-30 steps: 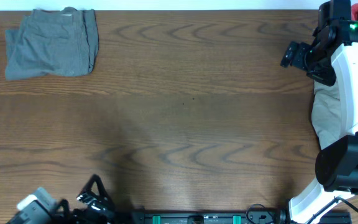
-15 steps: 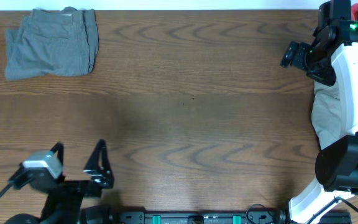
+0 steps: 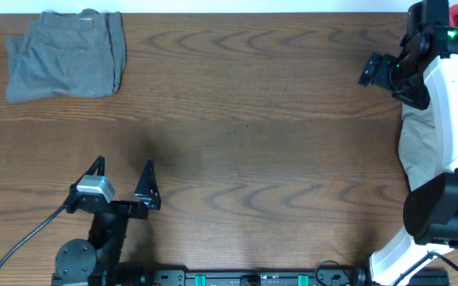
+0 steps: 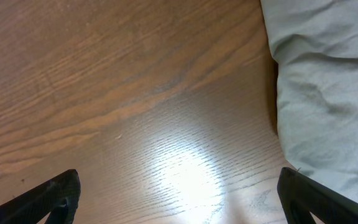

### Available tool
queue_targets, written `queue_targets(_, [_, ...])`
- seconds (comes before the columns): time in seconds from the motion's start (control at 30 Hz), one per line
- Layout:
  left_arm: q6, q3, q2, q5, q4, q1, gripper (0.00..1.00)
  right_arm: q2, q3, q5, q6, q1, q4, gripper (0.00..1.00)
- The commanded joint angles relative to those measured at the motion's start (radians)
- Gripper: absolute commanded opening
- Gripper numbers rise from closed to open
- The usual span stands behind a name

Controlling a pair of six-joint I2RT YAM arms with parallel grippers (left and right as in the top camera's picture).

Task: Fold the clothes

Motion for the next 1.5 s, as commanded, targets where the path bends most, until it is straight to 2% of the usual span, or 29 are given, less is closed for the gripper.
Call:
queue_targets(0.0, [0.013,-0.068,-0.03,-0.049,0.028,-0.005,0.98,-0.001,0.002,-0.003,0.013,-0.011,0.0,0.99])
queue_targets(0.27, [0.014,-0.167,-0.032,-0.159,0.038,-0.042,0.98,-0.001,0.002,-0.003,0.013,-0.011,0.0,0.99])
queue_targets(0.63, [0.014,-0.328,-0.032,-0.188,0.18,-0.042,0.98,-0.001,0.002,-0.003,0.013,-0.011,0.0,0.99])
queue_targets(0.7, [0.013,-0.328,-0.032,-0.187,0.142,-0.042,0.98,-0.001,0.002,-0.003,0.013,-0.011,0.0,0.99])
queue_targets(1.47, [0.013,-0.328,-0.03,-0.187,0.143,-0.042,0.98,-0.001,0.002,-0.003,0.013,-0.011,0.0,0.99])
